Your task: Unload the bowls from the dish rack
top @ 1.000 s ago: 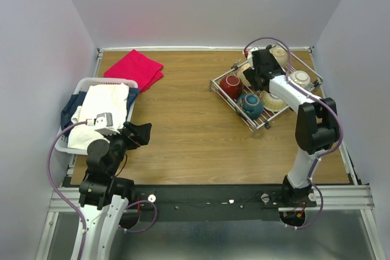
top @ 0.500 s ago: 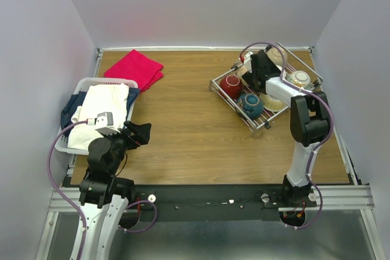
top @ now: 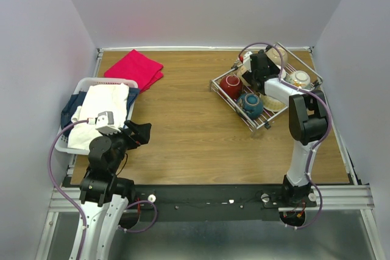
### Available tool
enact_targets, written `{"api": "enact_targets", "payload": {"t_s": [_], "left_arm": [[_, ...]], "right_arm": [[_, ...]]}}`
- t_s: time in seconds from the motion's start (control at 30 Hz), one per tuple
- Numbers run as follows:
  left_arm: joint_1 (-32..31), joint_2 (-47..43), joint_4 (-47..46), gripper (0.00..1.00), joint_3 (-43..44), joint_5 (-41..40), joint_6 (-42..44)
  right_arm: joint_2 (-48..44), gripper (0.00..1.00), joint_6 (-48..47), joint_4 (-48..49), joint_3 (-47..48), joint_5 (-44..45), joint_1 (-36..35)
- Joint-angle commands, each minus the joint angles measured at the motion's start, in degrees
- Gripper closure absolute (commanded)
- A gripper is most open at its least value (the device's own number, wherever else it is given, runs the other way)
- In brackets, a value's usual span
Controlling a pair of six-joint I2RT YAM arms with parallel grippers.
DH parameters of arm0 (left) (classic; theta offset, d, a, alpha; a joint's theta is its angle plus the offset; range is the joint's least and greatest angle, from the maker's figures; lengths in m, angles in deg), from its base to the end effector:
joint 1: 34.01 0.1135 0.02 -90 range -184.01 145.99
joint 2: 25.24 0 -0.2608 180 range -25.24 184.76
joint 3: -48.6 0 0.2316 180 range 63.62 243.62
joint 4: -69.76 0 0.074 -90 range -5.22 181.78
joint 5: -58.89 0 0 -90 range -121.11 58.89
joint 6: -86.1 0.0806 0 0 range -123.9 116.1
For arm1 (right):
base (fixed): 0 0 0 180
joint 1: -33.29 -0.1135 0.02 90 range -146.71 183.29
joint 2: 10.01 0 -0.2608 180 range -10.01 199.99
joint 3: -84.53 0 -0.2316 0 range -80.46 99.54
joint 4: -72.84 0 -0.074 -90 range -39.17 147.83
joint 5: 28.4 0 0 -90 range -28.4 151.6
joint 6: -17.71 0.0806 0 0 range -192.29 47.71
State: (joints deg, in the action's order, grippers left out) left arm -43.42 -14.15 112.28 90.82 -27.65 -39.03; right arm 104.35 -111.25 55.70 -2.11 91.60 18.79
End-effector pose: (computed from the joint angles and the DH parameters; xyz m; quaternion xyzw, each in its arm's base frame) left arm 0.1114 -0.0234 0.2529 -0.1535 0.7583 -0.2616 0.5771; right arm 0.4524 0.0754 0.1793 -0.2896 0.8268 -0.3170 0.3635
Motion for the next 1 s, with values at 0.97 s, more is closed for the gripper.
{"api": "enact_targets", "payload": {"t_s": [0.97], "left_arm": [[-0.2, 0.7, 0.5, 0.01, 0.7, -0.6, -0.4]], "right_arm": [[3.6, 0.11, -3.4, 8.0, -1.4, 4.8, 0.3]]}}
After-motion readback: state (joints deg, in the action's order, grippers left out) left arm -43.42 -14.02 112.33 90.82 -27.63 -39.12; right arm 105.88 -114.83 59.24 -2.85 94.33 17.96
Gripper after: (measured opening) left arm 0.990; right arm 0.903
